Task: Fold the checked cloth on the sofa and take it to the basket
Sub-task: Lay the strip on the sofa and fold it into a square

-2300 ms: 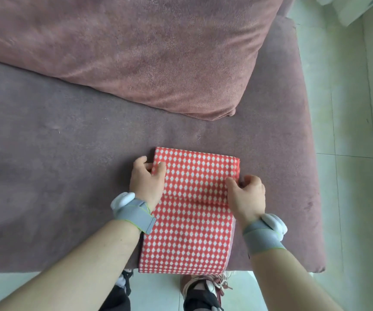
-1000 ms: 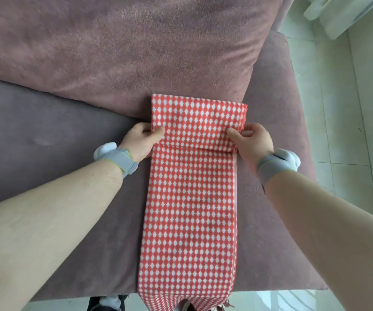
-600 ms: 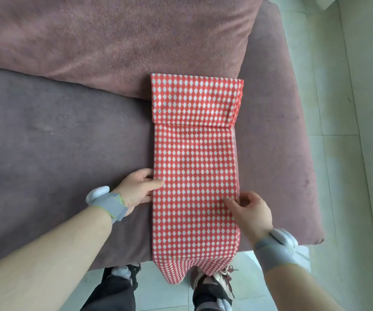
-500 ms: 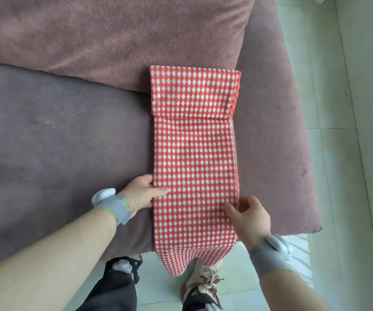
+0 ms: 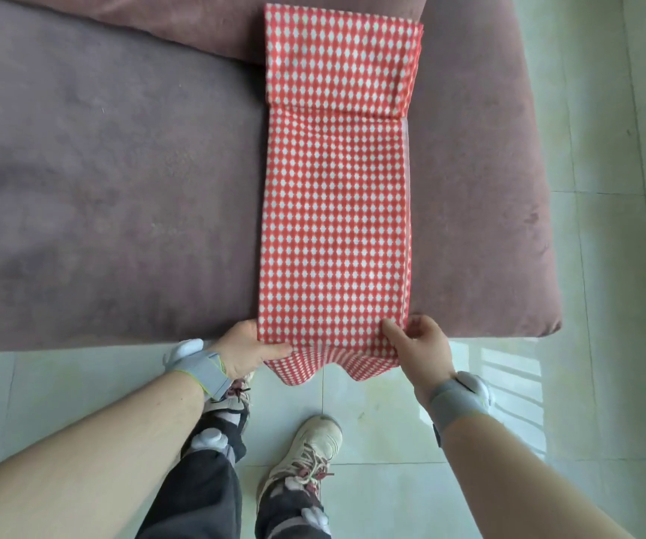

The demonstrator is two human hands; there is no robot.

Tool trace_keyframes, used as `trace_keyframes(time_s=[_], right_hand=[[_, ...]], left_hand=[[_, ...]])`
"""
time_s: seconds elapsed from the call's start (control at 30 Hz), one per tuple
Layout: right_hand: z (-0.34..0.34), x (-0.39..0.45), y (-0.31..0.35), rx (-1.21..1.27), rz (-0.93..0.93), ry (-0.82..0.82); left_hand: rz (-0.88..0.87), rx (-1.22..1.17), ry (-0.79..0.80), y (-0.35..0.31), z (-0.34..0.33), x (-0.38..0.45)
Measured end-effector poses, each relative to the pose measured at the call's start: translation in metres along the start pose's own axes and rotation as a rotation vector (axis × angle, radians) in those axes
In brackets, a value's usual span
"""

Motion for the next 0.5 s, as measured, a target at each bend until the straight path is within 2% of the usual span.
trace_keyframes(time_s=[0.17,0.27,0.4,0.5], right_hand=[[-0.016,-0.009,-0.007,0.248,-0.075,0.274],[-0.015,-0.014,-0.023,0.168,-0.125,0.467],[-0.013,-0.019,-0.044,0.272,-0.209,0.497],[-0.016,-0.028,-0.050,0.391,-0.205,0.605]], left_hand=[[0.052,-0.159,-0.061,0.033,-0.006,-0.011],[0.109,-0.288,-0.082,0.045,-0.006,-0.013],[0.046,-0.274,-0.107,0.053,-0.007,-0.016],[-0.003,-0.238,-0.156,0.056,-0.005,-0.017]])
Point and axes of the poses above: each hand's wrist, its own x-axis towards the middle knuckle, its own z-axis out of the back of the hand, y = z × x, the point moved 3 cm from there along x, towards the middle knuckle, and after that the axes turned 15 degrees about -x, right-handed, at the moved point
